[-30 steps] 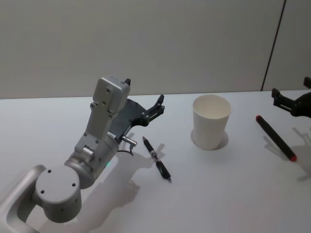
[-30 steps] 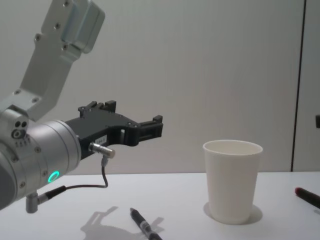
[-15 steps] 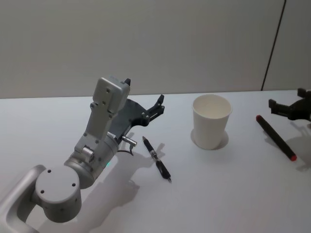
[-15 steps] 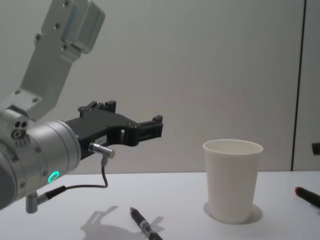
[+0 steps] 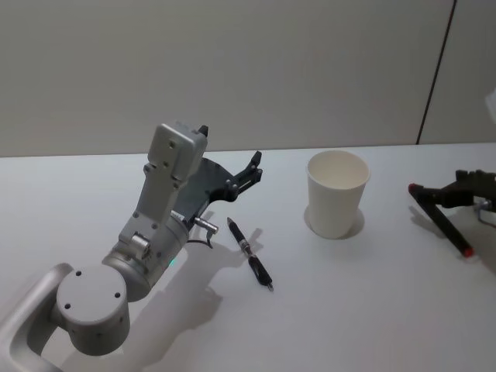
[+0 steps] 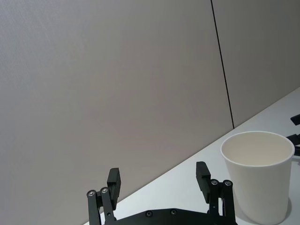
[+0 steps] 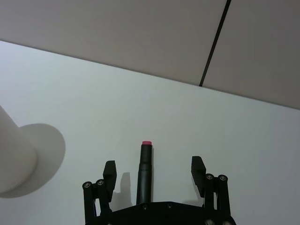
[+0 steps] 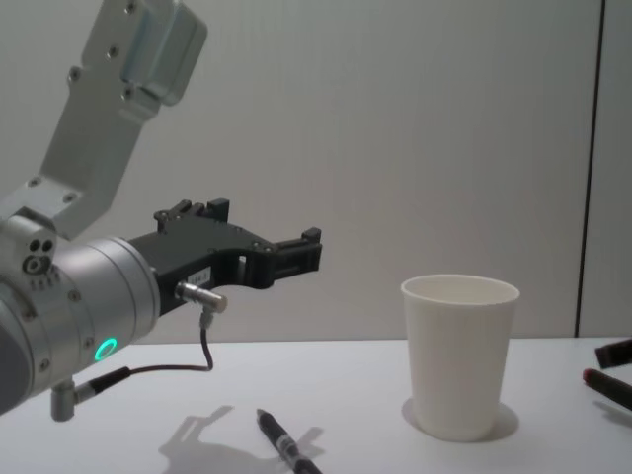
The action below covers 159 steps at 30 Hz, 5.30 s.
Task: Place the pen into the pen holder.
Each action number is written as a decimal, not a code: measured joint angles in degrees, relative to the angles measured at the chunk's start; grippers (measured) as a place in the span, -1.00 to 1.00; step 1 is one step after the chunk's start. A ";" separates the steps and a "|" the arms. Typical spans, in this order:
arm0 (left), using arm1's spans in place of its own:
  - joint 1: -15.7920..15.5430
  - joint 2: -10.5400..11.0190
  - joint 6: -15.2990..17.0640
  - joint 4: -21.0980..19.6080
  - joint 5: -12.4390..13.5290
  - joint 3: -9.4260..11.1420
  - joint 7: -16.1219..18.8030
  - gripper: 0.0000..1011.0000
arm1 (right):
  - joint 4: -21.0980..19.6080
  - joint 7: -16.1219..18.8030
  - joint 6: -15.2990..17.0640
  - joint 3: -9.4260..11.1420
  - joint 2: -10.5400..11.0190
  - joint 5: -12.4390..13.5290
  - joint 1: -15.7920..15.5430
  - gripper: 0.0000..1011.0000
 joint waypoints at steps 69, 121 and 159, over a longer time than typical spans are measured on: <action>0.00 0.00 0.00 0.00 0.00 0.00 0.00 0.98 | 8.28 -0.69 1.70 -2.17 -3.50 2.17 4.52 -0.78; 0.00 0.00 0.00 0.00 0.00 0.00 0.00 0.98 | 8.34 -0.69 1.88 -2.17 -3.50 2.10 4.50 0.38; 0.00 0.00 0.00 0.00 0.00 0.00 0.00 0.98 | 9.93 0.01 3.20 -2.44 -3.45 1.52 4.62 0.84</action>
